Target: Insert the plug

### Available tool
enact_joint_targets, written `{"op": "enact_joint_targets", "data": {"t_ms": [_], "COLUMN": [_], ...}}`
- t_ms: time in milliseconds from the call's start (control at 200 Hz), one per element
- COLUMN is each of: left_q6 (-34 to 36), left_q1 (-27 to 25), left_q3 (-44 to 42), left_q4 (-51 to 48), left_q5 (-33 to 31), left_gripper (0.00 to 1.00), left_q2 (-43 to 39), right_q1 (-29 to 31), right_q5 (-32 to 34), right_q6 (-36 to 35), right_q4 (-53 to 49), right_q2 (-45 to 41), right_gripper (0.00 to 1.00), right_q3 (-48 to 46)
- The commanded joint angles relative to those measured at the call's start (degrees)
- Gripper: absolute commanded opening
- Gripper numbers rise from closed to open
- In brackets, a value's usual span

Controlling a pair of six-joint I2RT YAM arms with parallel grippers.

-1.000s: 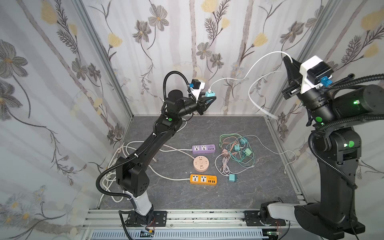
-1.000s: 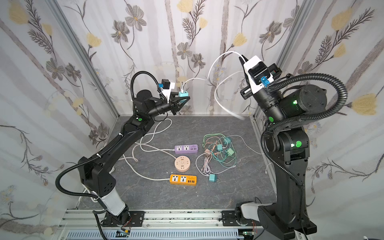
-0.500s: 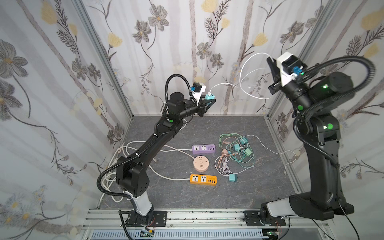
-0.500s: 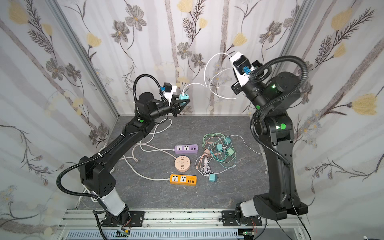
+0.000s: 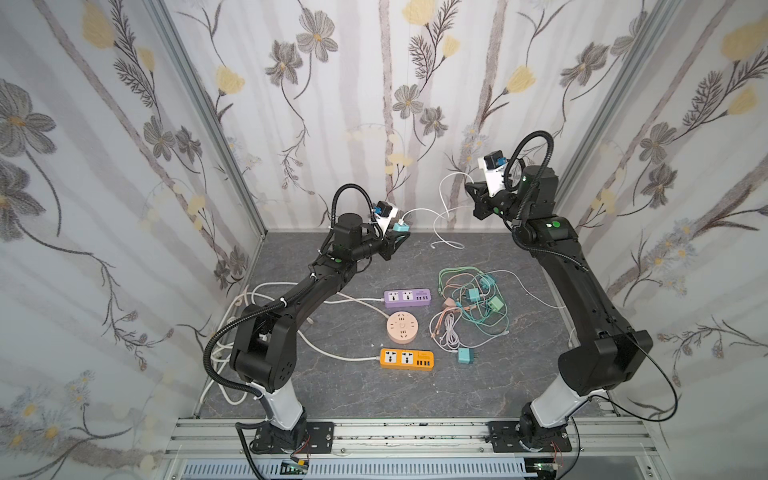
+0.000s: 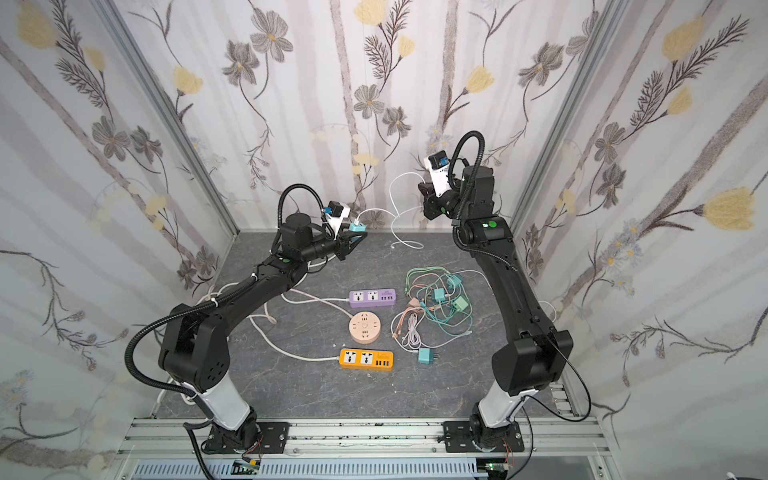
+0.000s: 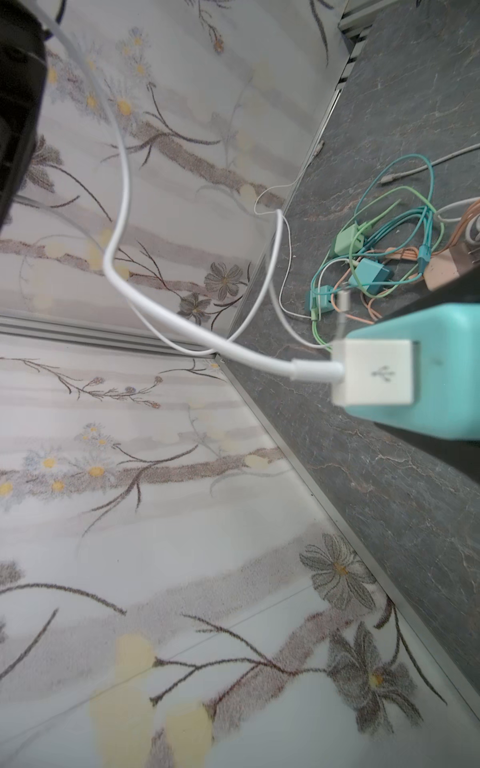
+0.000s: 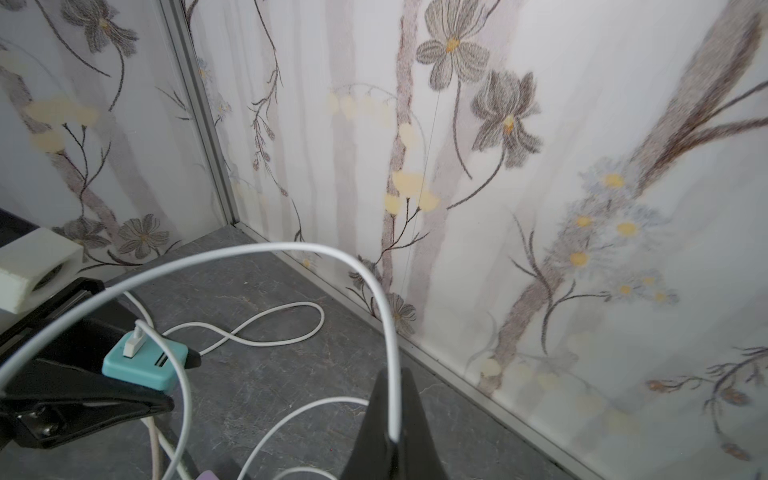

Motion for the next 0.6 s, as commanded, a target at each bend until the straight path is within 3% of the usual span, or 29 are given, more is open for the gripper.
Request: {"op": "enact_joint_targets", "data": {"t_ms": [0, 265, 445, 595], "left_q6": [-3.2, -3.8, -5.0, -5.9], "left_q1": [1.2, 2.1, 3.0, 3.8], "left_q3": [1.7, 12.7, 17.3, 19.0], "left_q4": [4.5, 4.6, 6.5, 6.3], "left_q5": [2.9, 7.6, 7.9, 9.2], "left_gripper": [0.08, 0.08, 0.08, 0.08], "left_q2": [3.5, 17.8, 24.1, 27.4], "right_q1": [0.2, 0.2, -0.2, -1.4], "right_q5": [-2.9, -3.2, -1.6, -0.6], "right_q6": [9.5, 11.5, 11.3, 10.5], "right_q4": [4.3, 1.4, -0.1, -2.7], "right_q2": [3.7, 16.3, 23.1, 24.6], "right_gripper": [0.0, 0.0, 0.08, 0.32], "right_q3": [0.1, 9.7, 16.1, 16.6]}}
